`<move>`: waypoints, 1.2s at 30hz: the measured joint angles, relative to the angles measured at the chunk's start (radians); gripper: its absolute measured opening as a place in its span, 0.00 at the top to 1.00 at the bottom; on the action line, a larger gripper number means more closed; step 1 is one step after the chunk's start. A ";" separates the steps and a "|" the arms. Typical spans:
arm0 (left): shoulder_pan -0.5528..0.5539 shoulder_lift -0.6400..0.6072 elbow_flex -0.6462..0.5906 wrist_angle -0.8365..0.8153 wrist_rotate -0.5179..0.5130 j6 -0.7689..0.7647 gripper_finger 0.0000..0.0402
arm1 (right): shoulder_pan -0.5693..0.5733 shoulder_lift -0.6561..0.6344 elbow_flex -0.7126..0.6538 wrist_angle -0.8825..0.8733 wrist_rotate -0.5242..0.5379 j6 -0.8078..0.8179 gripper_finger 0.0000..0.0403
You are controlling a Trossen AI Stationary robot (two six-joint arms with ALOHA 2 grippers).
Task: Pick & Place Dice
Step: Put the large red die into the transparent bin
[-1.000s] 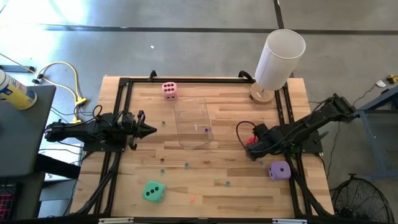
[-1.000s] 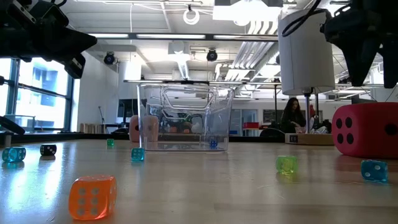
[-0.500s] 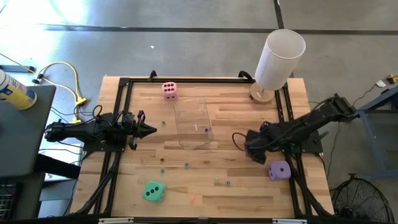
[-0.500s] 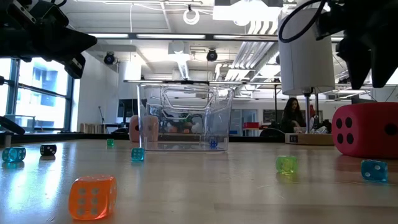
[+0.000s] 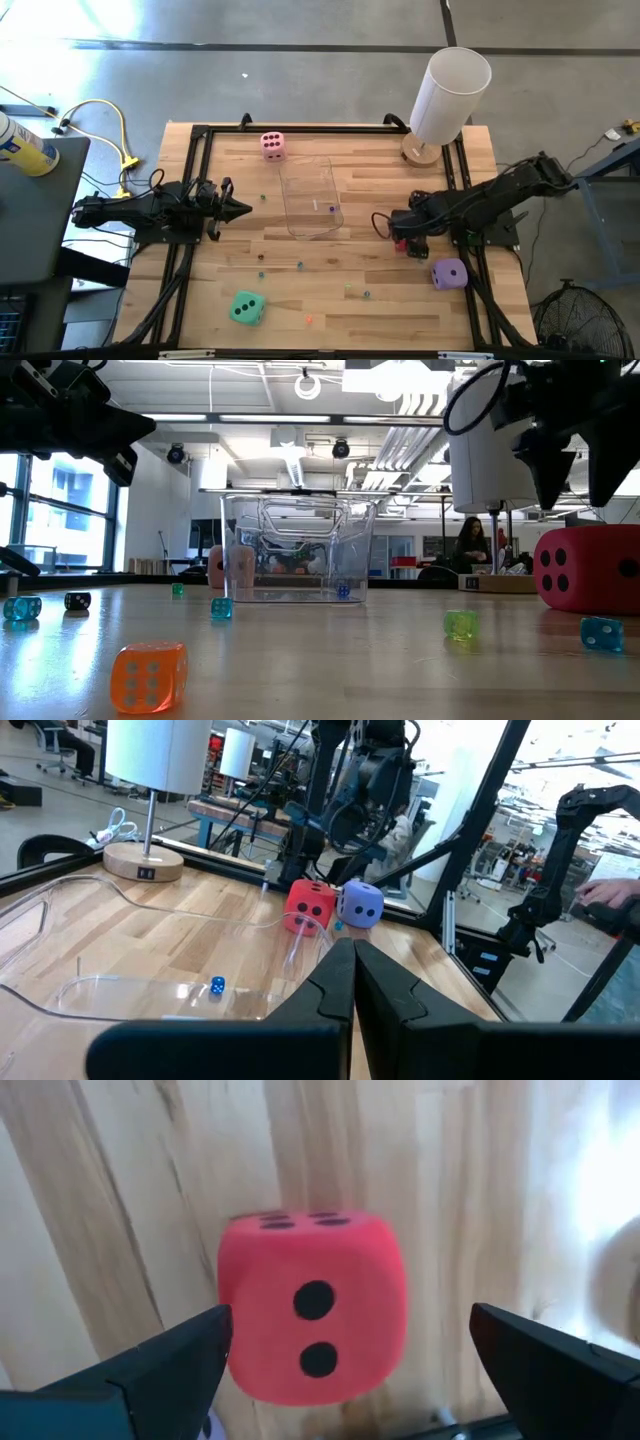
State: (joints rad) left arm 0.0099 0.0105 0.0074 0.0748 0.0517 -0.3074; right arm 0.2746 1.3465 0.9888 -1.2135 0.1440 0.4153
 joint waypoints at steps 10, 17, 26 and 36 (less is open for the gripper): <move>0.000 0.000 0.000 0.000 0.000 0.000 1.00 | -0.009 0.000 -0.086 0.074 -0.071 -0.001 0.01; 0.000 0.000 0.000 0.000 0.000 0.000 1.00 | -0.009 0.000 -0.127 0.144 -0.071 -0.002 0.01; 0.000 0.000 0.000 0.000 0.000 0.001 1.00 | -0.009 0.000 -0.216 0.252 -0.090 -0.002 0.01; 0.000 0.000 0.000 0.000 0.000 0.001 1.00 | -0.031 0.000 -0.218 0.351 -0.148 -0.013 0.03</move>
State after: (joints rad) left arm 0.0097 0.0105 0.0074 0.0746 0.0517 -0.3069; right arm 0.2436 1.3468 0.7712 -0.8626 -0.0043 0.4024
